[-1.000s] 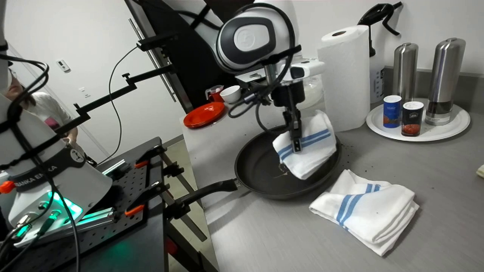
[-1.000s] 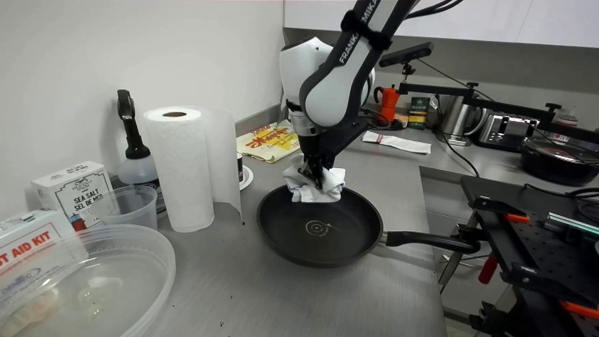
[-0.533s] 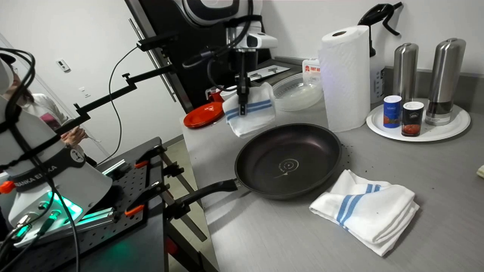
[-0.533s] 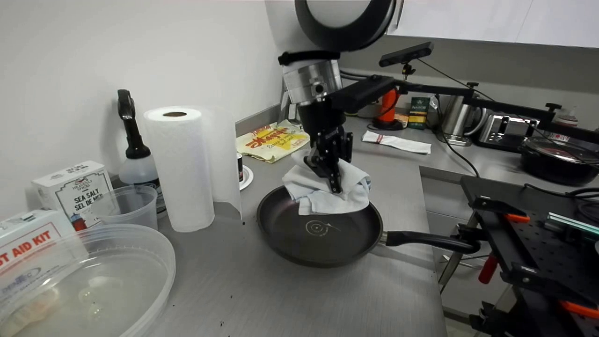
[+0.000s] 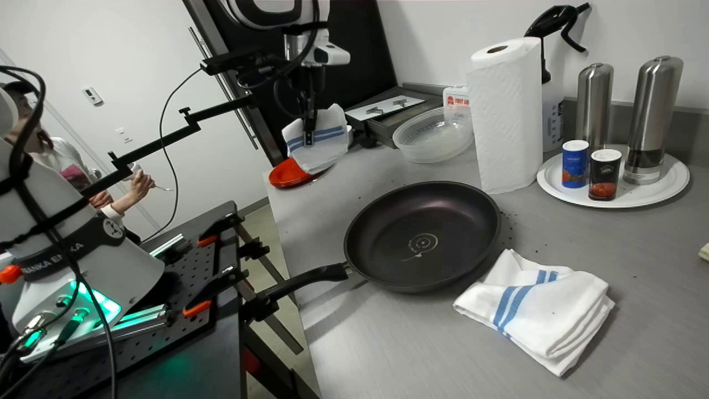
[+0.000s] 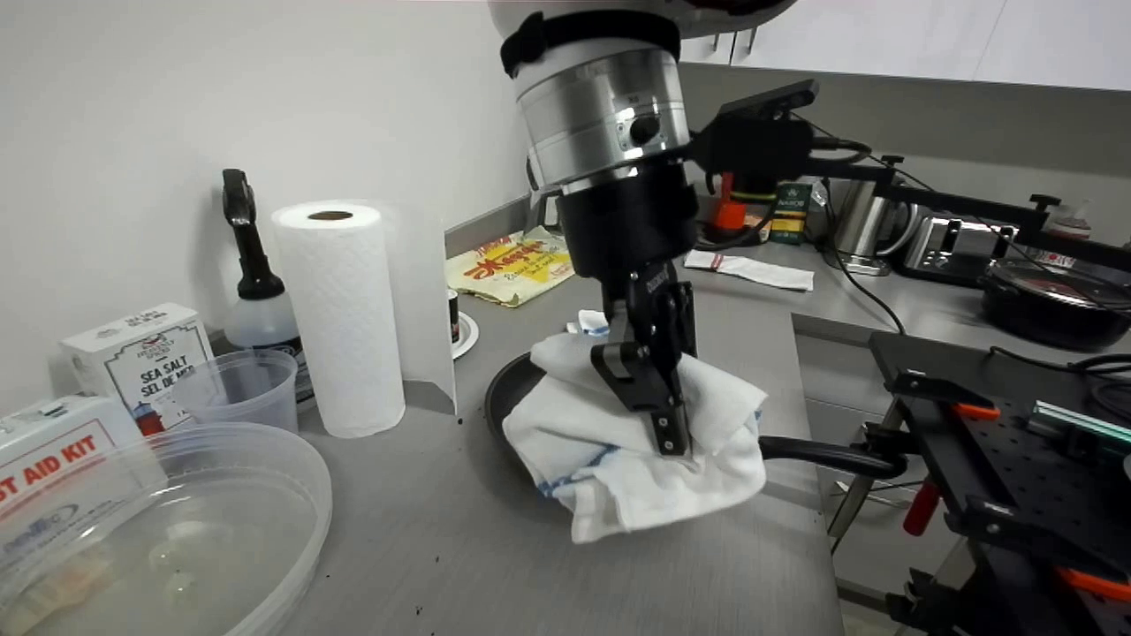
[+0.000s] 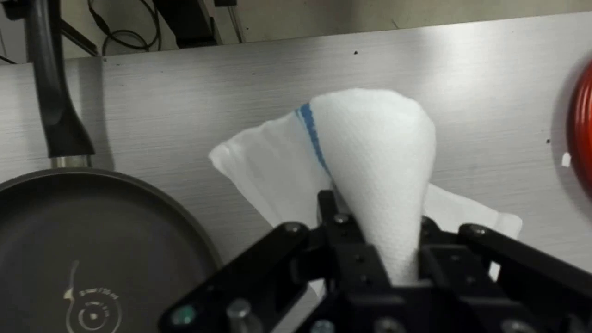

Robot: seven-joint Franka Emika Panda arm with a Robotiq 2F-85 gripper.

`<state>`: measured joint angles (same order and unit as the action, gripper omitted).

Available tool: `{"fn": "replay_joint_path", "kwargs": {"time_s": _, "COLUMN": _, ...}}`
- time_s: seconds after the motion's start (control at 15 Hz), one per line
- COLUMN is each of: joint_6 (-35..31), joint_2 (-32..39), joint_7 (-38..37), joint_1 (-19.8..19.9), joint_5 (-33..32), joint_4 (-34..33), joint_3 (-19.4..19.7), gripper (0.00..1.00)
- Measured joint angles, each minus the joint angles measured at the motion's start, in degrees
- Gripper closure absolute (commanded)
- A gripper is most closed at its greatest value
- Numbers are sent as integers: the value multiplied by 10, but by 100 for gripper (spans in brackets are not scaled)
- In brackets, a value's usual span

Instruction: Pick up the towel on the left and use it to wipe the inside of the pan

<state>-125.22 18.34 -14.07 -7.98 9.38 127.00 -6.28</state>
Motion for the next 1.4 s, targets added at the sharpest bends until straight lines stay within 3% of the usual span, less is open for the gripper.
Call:
{"fn": "replay_joint_path", "kwargs": {"time_s": 0.47, "joint_6": -61, "joint_2": 23, "joint_7": 57, "joint_1": -22, "joint_5": 38, "joint_4": 13, "joint_3": -58, "gripper": 96}}
{"fn": "replay_joint_path", "kwargs": {"time_s": 0.8, "joint_6": -123, "joint_2": 103, "joint_7": 86, "joint_1": -11, "joint_5": 45, "joint_4": -13, "joint_3": -54, "gripper": 96}}
{"fn": "replay_joint_path", "kwargs": {"time_s": 1.4, "joint_6": -211, "joint_2": 258, "joint_7": 95, "joint_1": 11, "joint_5": 45, "joint_4": -122, "joint_3": -43, "gripper": 96}}
